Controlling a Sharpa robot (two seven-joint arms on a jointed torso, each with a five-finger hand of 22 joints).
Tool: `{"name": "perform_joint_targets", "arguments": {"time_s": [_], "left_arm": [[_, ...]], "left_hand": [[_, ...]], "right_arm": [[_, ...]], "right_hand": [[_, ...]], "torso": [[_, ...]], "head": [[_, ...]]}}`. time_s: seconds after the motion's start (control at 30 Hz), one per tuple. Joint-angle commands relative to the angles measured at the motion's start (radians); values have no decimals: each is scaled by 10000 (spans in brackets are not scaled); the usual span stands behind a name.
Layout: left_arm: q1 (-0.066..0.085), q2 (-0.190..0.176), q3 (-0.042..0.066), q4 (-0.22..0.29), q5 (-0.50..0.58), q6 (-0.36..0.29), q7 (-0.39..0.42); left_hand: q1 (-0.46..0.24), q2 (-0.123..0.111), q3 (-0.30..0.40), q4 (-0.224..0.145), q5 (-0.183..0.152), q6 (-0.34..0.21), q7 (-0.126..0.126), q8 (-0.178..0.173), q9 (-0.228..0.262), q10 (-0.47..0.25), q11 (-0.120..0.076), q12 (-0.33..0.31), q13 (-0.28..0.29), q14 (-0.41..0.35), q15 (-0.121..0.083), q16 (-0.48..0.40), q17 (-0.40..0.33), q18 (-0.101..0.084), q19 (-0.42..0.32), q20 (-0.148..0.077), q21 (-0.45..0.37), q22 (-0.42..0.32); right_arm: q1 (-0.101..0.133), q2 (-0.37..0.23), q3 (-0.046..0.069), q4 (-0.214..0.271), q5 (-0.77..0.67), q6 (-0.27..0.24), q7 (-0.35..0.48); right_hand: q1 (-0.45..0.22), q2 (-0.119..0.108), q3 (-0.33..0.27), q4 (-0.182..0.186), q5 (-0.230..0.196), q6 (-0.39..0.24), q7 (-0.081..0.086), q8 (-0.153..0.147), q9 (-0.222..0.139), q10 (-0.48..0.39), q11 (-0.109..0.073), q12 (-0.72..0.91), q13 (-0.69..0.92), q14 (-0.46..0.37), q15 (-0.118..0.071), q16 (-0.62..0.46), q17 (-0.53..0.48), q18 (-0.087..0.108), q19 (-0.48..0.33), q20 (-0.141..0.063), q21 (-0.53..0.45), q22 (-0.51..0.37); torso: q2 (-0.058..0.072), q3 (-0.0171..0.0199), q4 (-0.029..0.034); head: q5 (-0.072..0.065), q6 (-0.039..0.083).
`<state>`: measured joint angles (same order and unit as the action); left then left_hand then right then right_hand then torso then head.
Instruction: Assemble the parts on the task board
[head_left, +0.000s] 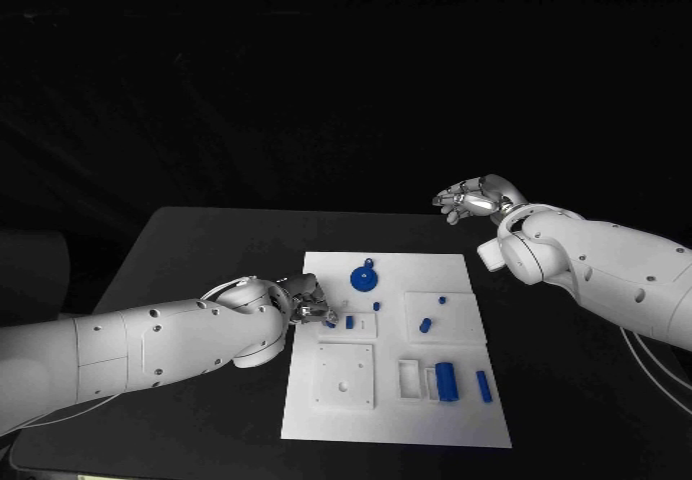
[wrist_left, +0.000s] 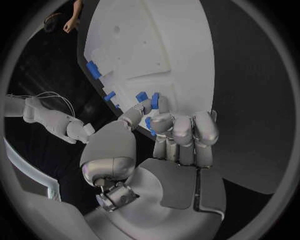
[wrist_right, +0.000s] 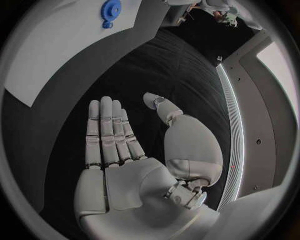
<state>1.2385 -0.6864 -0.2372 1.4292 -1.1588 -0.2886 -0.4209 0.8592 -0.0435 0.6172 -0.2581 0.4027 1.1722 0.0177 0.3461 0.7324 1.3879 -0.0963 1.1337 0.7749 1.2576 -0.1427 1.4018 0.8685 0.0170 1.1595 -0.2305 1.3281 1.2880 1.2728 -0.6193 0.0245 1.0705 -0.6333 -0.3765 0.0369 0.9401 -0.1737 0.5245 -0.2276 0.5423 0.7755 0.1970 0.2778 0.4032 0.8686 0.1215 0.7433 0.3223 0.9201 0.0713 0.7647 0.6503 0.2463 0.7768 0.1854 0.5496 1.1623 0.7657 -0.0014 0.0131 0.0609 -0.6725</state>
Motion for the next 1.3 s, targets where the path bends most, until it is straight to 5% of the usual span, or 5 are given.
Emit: {"name": "perform_joint_targets", "arguments": {"time_s": [0.03, 1.3], "left_arm": [[-50, 58, -34, 41, -99, 375, 102], [-49, -95, -33, -100, -1121, 331, -166]], "left_hand": [[165, 215, 126, -161, -17, 739, -671, 3169, -2, 117, -431, 66, -13, 451, -403, 40, 9, 1652, -88, -135, 38, -8], [219, 483, 237, -317, 747, 723, -777, 3386, -154, 72, -660, 272, -10, 455, -368, 66, 36, 1651, -109, -105, 168, 2]], "right_arm": [[-4, 1, 3, 15, -13, 141, 63], [-4, -16, 3, 8, -13, 137, 66]], "right_hand": [[-17, 51, 23, 21, 37, -80, 223, 57, -11, -57, -22, 35, -18, -69, -11, 70, -17, 155, -54, -3, -43, 10], [-19, 48, 19, 19, 45, -84, 224, 63, -20, -61, -22, 52, -47, -73, -10, 74, -23, 155, -56, -3, -49, 18]], "torso": [[1, 1, 3], [3, -1, -7]], "head": [[-5, 16], [19, -5]]}}
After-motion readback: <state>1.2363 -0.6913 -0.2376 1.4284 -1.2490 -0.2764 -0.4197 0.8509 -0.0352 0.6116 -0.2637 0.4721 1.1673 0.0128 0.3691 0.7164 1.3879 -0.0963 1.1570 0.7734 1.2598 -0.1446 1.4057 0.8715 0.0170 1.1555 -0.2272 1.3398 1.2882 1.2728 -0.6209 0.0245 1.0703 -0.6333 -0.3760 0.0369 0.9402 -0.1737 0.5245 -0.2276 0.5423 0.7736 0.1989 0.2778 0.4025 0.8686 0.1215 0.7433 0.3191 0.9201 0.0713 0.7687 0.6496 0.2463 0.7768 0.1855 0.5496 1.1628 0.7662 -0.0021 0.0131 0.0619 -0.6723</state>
